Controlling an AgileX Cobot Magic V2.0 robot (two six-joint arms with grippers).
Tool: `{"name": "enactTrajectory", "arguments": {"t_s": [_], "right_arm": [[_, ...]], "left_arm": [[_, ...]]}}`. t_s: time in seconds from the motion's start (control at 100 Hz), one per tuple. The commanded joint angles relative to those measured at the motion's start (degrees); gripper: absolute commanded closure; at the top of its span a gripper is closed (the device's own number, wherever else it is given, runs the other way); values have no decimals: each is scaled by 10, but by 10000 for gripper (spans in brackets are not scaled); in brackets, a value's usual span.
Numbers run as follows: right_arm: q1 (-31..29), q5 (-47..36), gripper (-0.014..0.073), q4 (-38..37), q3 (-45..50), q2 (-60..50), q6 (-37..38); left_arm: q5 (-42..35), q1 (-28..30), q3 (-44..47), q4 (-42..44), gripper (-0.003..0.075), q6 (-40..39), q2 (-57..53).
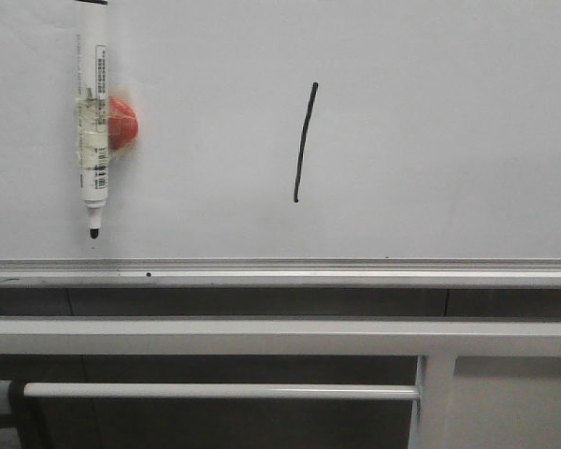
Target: Write number 1 on whiteboard
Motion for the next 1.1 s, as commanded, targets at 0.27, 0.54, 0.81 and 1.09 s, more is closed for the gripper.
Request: {"name": "enactTrajectory", "arguments": {"t_s": [0.27, 0.54, 0.81, 1.09], "right_arm": [[-67, 47, 657, -12, 13, -44, 0], [-95, 133, 657, 13, 13, -68, 0], [-120, 143, 657, 19, 13, -85, -6], [-121, 143, 657, 57, 13, -86, -60]], "left_arm": [[-42, 1, 4, -7, 741, -4, -14], [-42, 1, 4, -7, 741, -4, -14], [-42, 1, 4, -7, 741, -4, -14], [-42, 1, 4, -7, 741, -4, -14]]}}
